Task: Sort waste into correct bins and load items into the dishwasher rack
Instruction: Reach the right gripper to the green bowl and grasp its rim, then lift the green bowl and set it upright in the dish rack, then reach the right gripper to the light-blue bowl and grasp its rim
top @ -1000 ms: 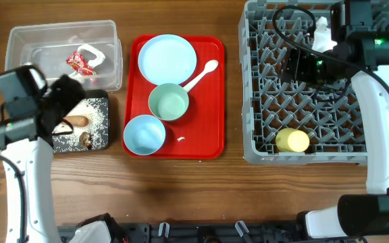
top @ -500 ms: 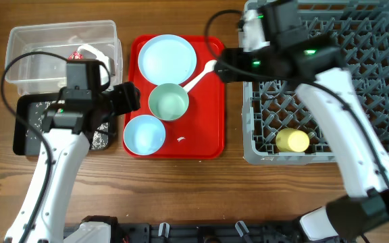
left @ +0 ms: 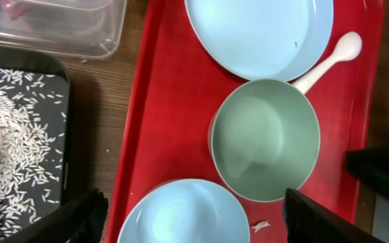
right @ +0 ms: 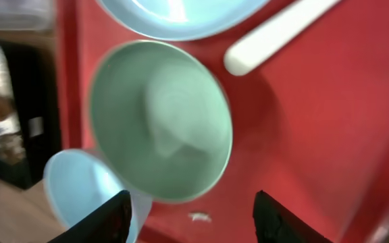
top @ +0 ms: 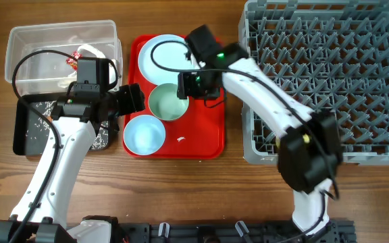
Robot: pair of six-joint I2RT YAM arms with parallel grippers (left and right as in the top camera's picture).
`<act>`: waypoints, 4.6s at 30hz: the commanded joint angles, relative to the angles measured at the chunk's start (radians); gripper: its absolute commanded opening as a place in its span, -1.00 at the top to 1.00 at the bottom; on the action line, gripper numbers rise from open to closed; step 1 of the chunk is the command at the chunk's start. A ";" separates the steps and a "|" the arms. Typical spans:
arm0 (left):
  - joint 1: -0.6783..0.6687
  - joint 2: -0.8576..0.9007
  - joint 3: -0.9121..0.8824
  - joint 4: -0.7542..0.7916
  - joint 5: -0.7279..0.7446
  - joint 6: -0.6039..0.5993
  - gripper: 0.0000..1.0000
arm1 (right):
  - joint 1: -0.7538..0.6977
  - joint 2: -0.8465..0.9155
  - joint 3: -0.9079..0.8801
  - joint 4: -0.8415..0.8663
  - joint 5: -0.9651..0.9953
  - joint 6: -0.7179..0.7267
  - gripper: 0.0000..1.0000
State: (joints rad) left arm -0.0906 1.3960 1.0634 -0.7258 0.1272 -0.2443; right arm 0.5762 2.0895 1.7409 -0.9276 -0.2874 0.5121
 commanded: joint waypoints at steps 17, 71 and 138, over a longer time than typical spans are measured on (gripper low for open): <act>0.075 -0.005 0.009 0.056 -0.080 0.013 -0.93 | 0.004 0.153 0.005 0.082 0.017 0.038 0.91; 0.179 -0.005 0.008 0.067 -0.080 0.013 -1.00 | -0.227 0.106 0.052 0.575 1.318 -0.872 0.92; 0.179 -0.005 0.008 0.067 -0.080 0.013 -1.00 | 0.239 -0.051 -0.354 0.420 0.032 0.268 -0.01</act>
State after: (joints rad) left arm 0.0845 1.3960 1.0634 -0.6613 0.0528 -0.2436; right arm 0.8032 1.9747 1.3945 -0.5350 -0.2790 0.6971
